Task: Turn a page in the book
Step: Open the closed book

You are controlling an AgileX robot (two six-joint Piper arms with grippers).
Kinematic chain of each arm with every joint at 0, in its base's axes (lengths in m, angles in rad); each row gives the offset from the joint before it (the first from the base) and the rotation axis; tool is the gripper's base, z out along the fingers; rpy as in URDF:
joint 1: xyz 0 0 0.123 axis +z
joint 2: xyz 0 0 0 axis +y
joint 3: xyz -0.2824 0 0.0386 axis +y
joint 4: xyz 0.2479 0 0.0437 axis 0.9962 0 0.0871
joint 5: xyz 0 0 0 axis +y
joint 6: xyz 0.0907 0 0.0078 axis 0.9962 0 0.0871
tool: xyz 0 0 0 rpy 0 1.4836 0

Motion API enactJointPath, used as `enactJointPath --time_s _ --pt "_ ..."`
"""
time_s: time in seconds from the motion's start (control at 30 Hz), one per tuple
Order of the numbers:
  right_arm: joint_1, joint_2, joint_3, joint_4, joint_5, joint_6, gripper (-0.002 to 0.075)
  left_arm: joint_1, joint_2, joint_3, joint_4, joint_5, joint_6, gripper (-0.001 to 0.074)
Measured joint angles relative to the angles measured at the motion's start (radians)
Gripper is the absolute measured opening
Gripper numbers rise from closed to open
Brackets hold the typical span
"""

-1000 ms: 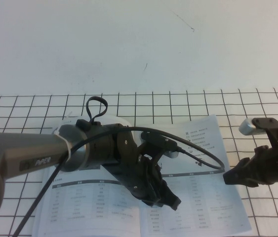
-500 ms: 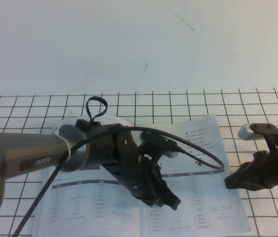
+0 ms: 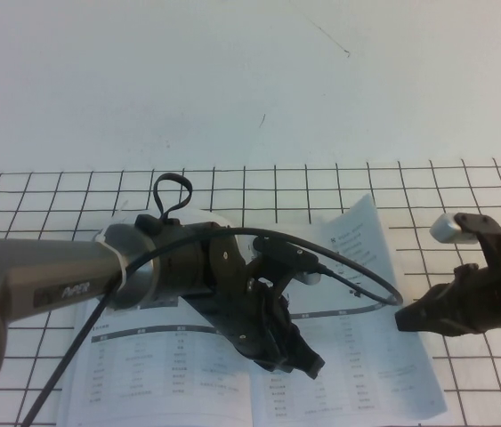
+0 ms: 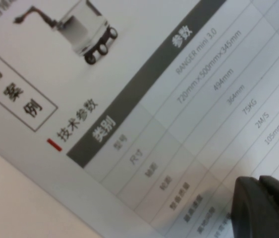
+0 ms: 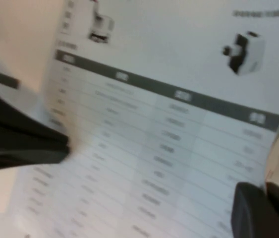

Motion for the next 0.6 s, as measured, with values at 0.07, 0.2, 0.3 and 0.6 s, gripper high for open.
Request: enactJointPath --time_s 0.07,0.2,0.3,0.6 --pt "0.000 -0.021 0.002 0.027 0.060 -0.004 0.0003 0.000 0.000 0.000 0.000 0.000 0.001 -0.0003" --pt "0.010 -0.049 0.002 0.056 0.142 0.004 0.0003 0.000 0.000 0.000 0.000 0.000 0.025 -0.0003" --pt "0.009 -0.053 0.002 0.062 0.157 0.025 0.0002 0.000 -0.005 0.000 0.002 0.002 0.047 -0.0004" --pt "0.011 -0.053 -0.013 0.071 0.228 0.085 0.0001 0.000 -0.155 0.000 0.045 -0.031 0.061 -0.0003"
